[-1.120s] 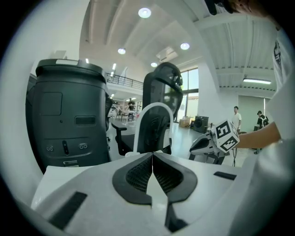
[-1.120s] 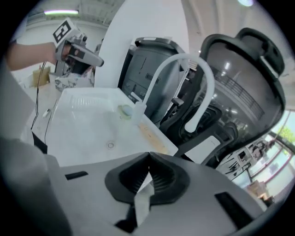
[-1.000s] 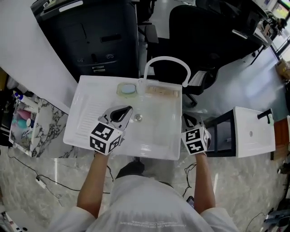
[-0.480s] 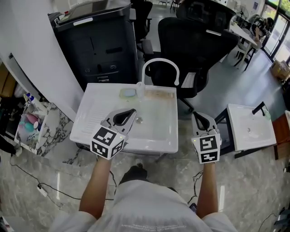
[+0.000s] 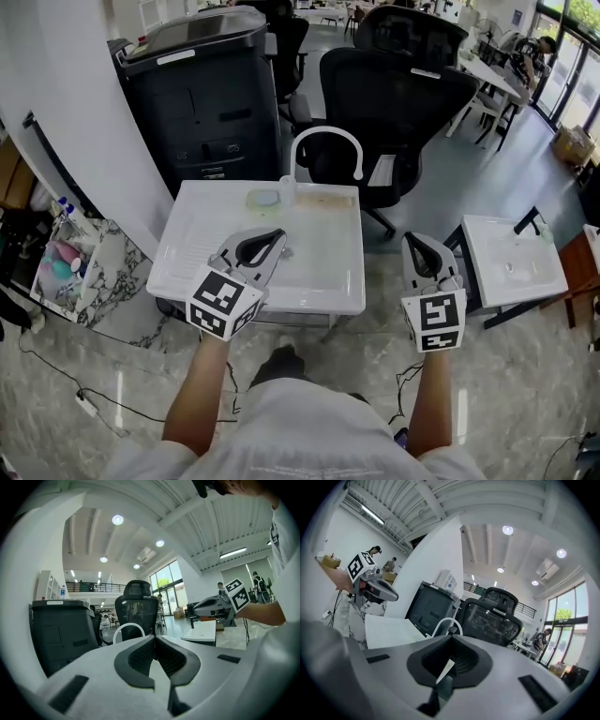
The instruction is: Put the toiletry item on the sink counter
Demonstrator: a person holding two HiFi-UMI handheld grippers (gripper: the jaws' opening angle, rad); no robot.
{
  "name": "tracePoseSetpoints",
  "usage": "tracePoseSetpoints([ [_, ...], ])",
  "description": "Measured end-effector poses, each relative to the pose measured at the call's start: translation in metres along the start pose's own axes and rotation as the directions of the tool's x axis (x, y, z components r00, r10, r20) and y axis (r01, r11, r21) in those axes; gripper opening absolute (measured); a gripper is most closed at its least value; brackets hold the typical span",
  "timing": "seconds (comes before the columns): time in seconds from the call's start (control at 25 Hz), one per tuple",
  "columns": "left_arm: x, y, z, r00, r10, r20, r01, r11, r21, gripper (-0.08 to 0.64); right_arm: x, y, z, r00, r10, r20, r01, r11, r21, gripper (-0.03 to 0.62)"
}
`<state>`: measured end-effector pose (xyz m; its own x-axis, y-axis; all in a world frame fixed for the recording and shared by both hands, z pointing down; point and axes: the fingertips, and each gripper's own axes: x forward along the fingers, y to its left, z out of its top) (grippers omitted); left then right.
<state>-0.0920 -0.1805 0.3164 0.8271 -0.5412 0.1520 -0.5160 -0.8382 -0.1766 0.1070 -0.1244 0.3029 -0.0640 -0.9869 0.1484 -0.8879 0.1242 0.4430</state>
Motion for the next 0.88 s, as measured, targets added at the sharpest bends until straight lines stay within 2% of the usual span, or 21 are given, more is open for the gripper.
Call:
tracePoseSetpoints([
  [0.2,0.001,-0.011,0.007,1.000,-0.013,0.007,0.013,0.999,0.040,0.011,-0.014,-0.010,0.000,1.000,-0.030,0.008,0.030,0.999,0.009,-0.003],
  [0.56,0.007,-0.023,0.015,0.998,-0.045,0.043,0.045,0.999,0.008,0.011,-0.022,-0.012,-0.008,0.999,-0.033,0.003,0.033,0.999,0.002,-0.003],
  [0.88,0.013,-0.034,0.014,0.997,-0.068,0.044,0.068,0.998,0.009,0.011,-0.028,-0.016,-0.015,0.999,-0.034,0.004,0.034,0.999,0.012,-0.003],
])
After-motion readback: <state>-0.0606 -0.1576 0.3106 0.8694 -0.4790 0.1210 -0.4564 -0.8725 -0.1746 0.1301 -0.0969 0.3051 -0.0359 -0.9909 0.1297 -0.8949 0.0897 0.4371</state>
